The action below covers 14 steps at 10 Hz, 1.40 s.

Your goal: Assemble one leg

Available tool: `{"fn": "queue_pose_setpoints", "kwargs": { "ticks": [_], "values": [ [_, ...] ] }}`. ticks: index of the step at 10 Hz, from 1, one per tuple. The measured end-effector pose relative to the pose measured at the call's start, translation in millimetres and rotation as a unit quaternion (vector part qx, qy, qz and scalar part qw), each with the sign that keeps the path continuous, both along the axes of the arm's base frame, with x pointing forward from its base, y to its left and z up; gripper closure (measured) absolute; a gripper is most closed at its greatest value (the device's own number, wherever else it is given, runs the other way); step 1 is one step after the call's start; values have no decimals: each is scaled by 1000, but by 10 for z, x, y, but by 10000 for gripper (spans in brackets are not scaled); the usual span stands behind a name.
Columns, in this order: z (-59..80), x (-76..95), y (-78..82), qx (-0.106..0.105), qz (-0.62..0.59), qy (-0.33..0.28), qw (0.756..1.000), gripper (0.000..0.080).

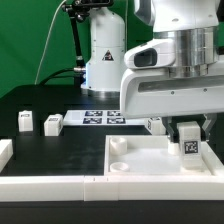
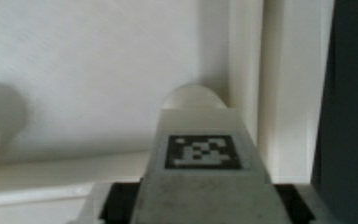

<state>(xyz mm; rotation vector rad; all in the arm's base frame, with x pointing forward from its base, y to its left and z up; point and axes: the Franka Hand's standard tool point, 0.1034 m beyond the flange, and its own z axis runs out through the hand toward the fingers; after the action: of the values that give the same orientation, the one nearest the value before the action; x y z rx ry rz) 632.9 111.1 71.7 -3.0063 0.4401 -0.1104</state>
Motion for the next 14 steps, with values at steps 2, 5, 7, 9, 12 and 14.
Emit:
{"fn": "queue_pose_setpoints", "kwargs": {
  "ticks": [2, 5, 7, 9, 12, 14],
  "values": [
    [-10, -26, 82, 9, -168, 4, 986, 508],
    [-16, -8, 63, 38, -371, 21, 928, 508],
    [-18, 7, 33, 61, -471, 40, 879, 508],
    [-19, 8, 44, 65, -495, 48, 865, 508],
    [-2, 41, -30, 57, -390, 33, 918, 227],
    [-4, 30, -6, 40, -281, 25, 958, 163]
  ]
}}
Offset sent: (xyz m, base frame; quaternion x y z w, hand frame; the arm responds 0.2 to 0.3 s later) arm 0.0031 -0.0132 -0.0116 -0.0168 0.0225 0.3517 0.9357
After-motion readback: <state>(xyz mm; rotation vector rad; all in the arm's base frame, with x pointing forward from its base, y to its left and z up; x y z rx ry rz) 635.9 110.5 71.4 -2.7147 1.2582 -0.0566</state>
